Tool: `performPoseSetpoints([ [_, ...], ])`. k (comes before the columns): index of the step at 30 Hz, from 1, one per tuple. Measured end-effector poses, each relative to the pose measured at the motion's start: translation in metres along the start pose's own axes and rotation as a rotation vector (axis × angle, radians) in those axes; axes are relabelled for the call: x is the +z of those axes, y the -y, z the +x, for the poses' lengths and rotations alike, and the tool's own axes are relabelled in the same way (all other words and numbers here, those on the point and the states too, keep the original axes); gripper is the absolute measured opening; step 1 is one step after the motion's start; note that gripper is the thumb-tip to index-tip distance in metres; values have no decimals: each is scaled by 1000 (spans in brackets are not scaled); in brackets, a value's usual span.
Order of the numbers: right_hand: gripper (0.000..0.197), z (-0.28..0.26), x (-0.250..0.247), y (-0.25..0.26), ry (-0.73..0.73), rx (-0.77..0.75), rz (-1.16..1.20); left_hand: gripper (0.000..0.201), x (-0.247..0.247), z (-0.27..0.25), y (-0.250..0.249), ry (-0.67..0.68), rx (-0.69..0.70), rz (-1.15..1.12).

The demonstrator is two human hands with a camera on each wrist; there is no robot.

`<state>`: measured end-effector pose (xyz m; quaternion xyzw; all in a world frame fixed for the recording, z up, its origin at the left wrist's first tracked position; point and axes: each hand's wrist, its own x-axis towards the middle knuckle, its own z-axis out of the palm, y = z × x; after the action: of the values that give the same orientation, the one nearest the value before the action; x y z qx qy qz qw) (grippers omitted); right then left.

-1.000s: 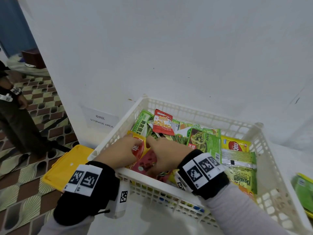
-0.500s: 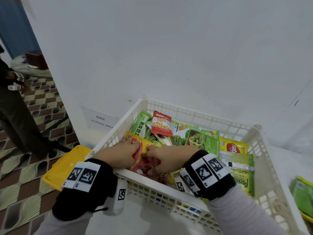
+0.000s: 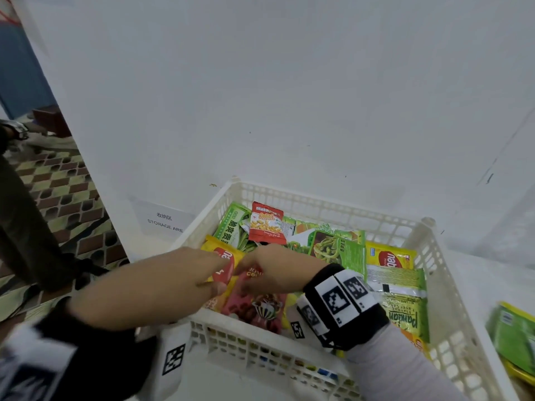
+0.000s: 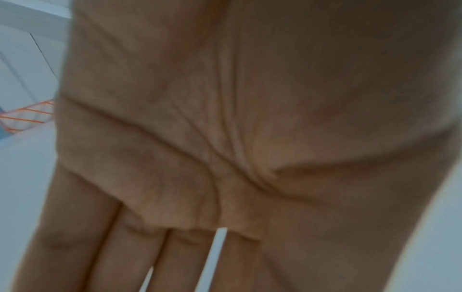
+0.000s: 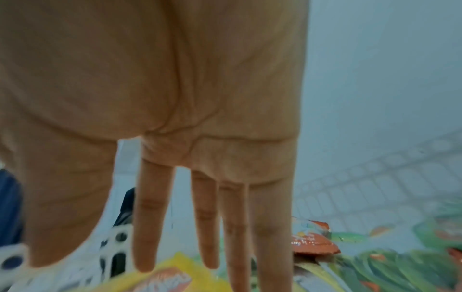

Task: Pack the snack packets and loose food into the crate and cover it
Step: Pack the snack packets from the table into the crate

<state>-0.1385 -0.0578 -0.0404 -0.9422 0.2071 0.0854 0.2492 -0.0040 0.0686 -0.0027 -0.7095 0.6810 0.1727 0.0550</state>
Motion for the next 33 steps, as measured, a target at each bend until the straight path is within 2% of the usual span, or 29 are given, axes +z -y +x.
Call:
performPoseSetpoints([
  [2,39,-3,-12,-6,-106,16,71,39,-24,-18,-12,-26,83,-23],
  [4,38,-8,-22,-16,-234,75,140,30,-52,-24,-23,-64,143,-101],
  [8,43,-28,-38,-55,-435,440,158,44,-85,20,-26,-172,186,-212],
  [11,48,-42,-38,-86,-431,823,68,40,-79,86,-21,-294,101,-266],
  [13,52,-42,-35,-99,-377,971,85,44,-64,123,-23,-254,56,-248],
  [14,55,-41,-34,-102,-358,995,116,47,-54,138,-23,-209,37,-226],
  [16,65,-39,-33,-106,-336,1002,185,51,-38,161,-22,-137,-14,-188],
  [19,91,-38,-33,-107,-296,985,222,50,-24,180,-15,-136,-115,-121],
  [22,97,-36,-31,-106,-316,1004,268,71,-15,187,-7,-121,-177,-132],
  [24,96,-36,-31,-105,-386,1014,347,83,-12,190,-1,-119,-193,-211],
  [27,94,-41,-36,-104,-584,1020,497,83,-12,193,5,-147,-172,-279],
  [30,83,-47,-40,-104,-770,952,607,77,-11,196,5,-192,-144,-261],
  [31,72,-50,-41,-103,-822,902,656,74,-11,196,3,-207,-135,-278],
  [33,35,-57,-45,-97,-916,757,764,70,-11,197,4,-253,-115,-344],
])
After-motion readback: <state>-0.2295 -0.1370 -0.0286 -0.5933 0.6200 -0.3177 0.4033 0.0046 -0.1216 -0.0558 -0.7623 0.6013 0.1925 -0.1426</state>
